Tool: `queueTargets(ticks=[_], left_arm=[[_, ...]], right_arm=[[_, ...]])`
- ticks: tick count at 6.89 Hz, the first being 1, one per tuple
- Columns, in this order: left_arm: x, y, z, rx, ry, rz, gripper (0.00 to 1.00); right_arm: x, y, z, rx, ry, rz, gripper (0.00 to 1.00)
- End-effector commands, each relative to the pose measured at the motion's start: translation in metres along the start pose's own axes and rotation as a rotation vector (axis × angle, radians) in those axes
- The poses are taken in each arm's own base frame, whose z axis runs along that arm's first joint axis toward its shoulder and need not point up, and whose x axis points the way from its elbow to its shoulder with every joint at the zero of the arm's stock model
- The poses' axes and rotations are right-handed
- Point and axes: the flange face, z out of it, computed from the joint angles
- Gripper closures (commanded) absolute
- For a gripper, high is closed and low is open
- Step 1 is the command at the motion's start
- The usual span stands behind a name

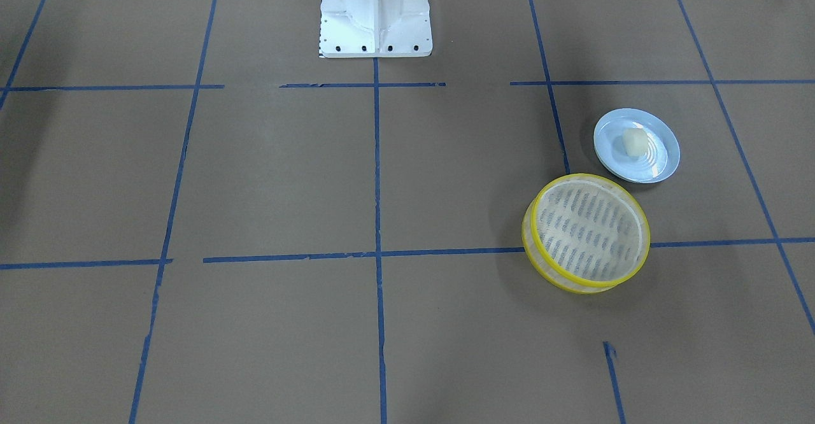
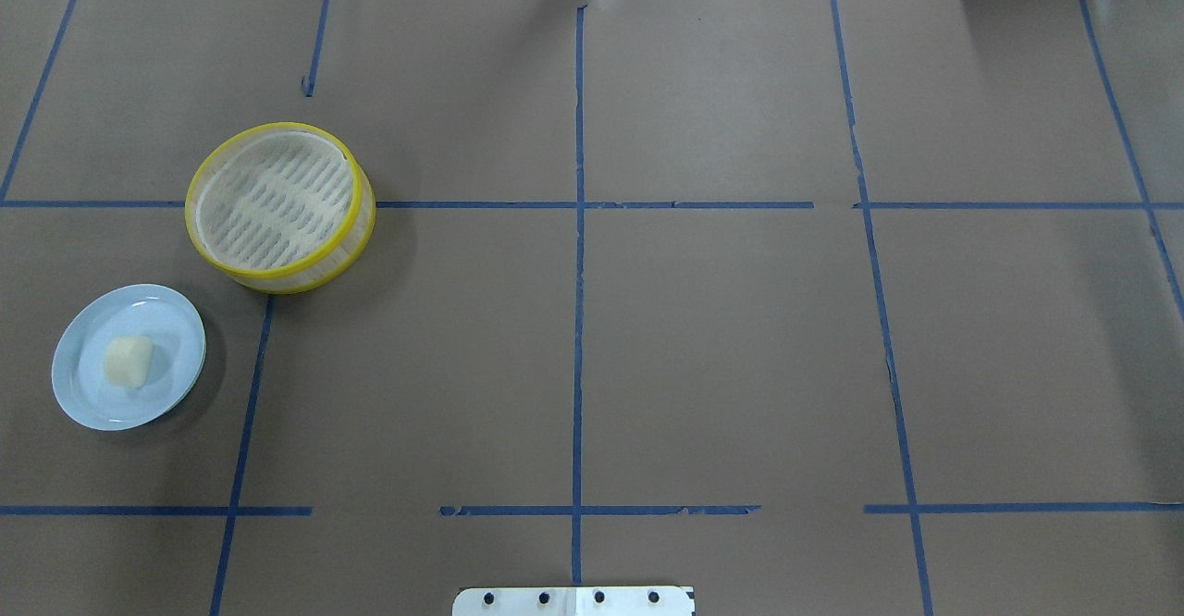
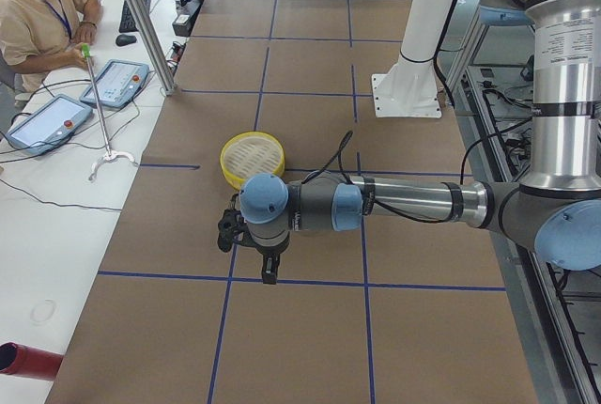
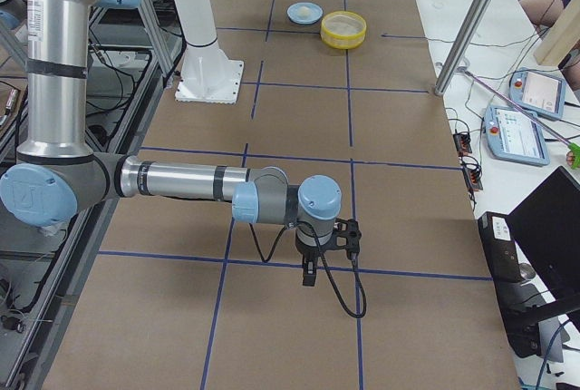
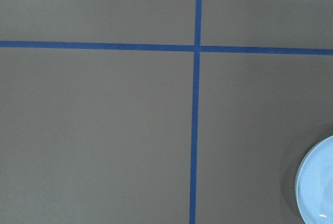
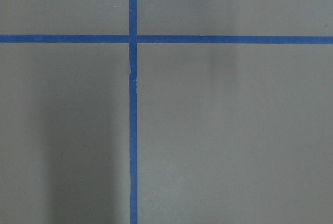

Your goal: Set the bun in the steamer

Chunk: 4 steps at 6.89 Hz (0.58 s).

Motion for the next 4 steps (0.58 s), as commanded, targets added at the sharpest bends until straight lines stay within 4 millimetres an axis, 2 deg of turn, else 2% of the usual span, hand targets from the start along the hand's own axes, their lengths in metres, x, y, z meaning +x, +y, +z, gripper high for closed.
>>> queueTargets(ticks=[1, 3, 4], left_arm=[[0.056, -0.018, 0.030, 0.013, 0.021, -0.007, 0.00], [0.115, -0.018, 0.085, 0.005, 0.029, -0.051, 0.00], [0.138, -0.007, 0.114, -0.003, 0.018, -0.064, 0.01]], right_arm=[[0.000, 0.000, 0.000, 0.000, 0.000, 0.000, 0.00], [0.000, 0.000, 0.000, 0.000, 0.000, 0.000, 0.00], [0.000, 0.000, 0.000, 0.000, 0.000, 0.000, 0.00]])
